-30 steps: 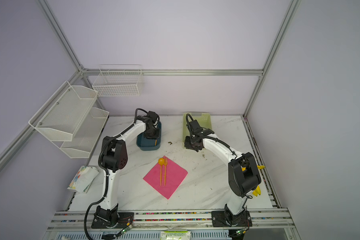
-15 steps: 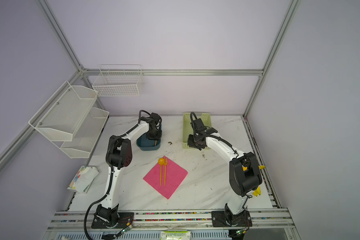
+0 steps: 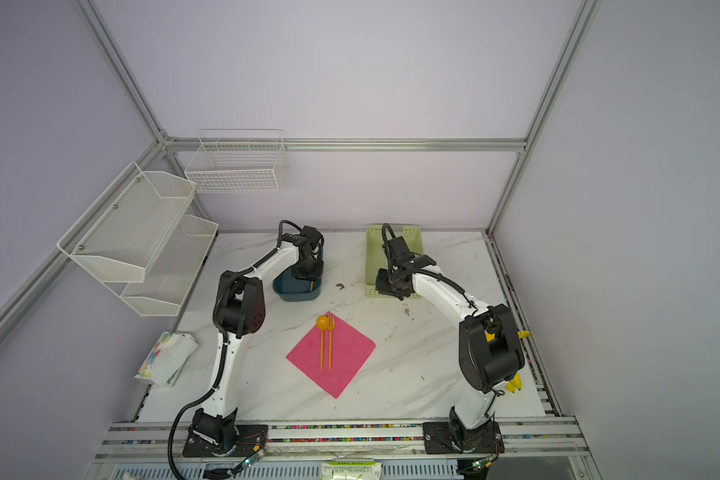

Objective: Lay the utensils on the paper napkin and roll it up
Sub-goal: 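Lower the left gripper into the teal tray and close on the yellow knife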

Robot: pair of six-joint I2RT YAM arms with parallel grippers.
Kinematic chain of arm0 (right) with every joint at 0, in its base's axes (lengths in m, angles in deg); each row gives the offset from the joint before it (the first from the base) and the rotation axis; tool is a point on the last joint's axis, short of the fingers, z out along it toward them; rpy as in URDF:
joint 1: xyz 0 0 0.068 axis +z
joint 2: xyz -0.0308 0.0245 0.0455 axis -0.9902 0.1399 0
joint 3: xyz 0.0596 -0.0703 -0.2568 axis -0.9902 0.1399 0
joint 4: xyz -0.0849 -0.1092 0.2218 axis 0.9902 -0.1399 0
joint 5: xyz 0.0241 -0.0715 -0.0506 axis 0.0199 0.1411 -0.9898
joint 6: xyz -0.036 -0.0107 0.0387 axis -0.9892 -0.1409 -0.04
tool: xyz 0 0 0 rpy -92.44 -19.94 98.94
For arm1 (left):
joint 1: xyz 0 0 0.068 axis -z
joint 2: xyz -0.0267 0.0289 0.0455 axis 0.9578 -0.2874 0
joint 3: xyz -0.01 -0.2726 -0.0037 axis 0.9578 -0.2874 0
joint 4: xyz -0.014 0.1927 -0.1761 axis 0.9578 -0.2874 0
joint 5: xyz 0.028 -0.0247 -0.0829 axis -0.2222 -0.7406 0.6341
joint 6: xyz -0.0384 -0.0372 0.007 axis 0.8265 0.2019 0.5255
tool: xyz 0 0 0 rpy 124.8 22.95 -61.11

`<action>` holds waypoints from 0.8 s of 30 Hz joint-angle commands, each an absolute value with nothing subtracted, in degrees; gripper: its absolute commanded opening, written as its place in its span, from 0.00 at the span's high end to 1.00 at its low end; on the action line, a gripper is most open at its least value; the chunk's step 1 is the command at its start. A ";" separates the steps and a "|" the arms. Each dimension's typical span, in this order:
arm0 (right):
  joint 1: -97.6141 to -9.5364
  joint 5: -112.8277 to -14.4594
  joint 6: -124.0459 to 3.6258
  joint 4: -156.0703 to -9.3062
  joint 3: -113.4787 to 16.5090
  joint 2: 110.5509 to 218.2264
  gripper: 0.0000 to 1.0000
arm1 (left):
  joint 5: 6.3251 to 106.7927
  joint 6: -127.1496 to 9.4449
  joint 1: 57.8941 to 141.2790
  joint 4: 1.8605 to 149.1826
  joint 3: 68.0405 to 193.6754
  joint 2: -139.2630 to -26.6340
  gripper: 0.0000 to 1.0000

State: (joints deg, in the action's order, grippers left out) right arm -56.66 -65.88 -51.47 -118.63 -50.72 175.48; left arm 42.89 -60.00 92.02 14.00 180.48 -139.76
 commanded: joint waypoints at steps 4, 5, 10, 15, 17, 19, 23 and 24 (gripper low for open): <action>-57.19 -66.05 -51.81 -118.34 -49.56 174.41 0.70 | 42.89 -59.63 91.23 13.23 182.96 -142.17 0.84; -57.26 -66.05 -51.81 -118.39 -49.65 174.27 0.70 | 42.80 -59.62 91.28 13.21 183.02 -142.22 0.85; -57.30 -66.18 -51.54 -118.41 -49.62 173.85 0.70 | 42.84 -59.50 91.14 13.29 183.21 -141.92 0.90; -57.44 -66.15 -51.45 -118.50 -49.72 173.27 0.70 | 42.74 -59.90 91.09 13.81 183.19 -139.61 0.92; -57.44 -66.14 -51.37 -118.38 -49.82 173.04 0.71 | 42.80 -60.22 91.14 14.15 182.89 -138.17 0.92; -57.44 -66.26 -51.28 -118.37 -49.97 172.78 0.71 | 42.88 -60.59 91.14 14.98 182.20 -136.38 0.93; -57.52 -66.15 -51.19 -118.33 -50.03 172.39 0.71 | 42.80 -61.04 91.08 16.16 180.61 -132.93 0.93; -57.46 -66.15 -51.11 -118.30 -49.98 172.31 0.71 | 42.80 -61.13 91.05 16.44 180.17 -131.95 0.93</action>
State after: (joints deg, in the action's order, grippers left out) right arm -56.96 -65.86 -51.41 -118.45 -50.17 174.71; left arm 42.65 -60.08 91.56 14.62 180.46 -138.73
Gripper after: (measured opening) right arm 0.289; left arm 0.069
